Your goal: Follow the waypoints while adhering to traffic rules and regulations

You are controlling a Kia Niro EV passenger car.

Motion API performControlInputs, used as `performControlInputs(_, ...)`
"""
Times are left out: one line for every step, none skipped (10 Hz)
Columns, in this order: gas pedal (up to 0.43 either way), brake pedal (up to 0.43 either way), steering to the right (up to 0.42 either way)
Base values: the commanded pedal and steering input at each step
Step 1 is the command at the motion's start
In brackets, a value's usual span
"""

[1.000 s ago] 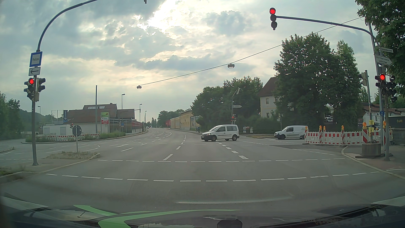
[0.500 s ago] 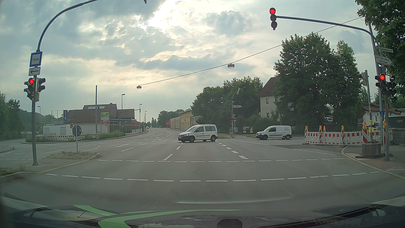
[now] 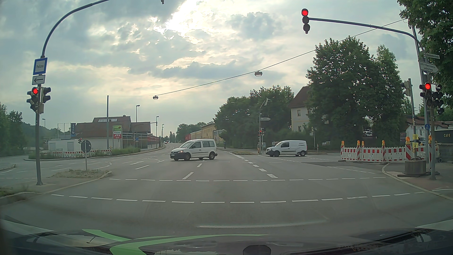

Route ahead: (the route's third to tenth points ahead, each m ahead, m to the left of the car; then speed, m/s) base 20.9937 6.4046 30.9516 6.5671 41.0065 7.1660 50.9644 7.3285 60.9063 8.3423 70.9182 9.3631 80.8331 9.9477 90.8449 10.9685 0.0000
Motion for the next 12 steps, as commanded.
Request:
performControlInputs(0.000, 0.256, 0.000)
performControlInputs(0.000, 0.256, 0.001)
performControlInputs(0.000, 0.256, 0.000)
performControlInputs(0.000, 0.256, 0.000)
performControlInputs(0.000, 0.256, 0.001)
performControlInputs(0.000, 0.256, 0.000)
performControlInputs(0.000, 0.256, 0.000)
performControlInputs(0.000, 0.256, 0.001)
performControlInputs(0.000, 0.256, 0.000)
performControlInputs(0.000, 0.256, 0.001)
performControlInputs(0.000, 0.256, 0.001)
performControlInputs(0.000, 0.256, 0.000)
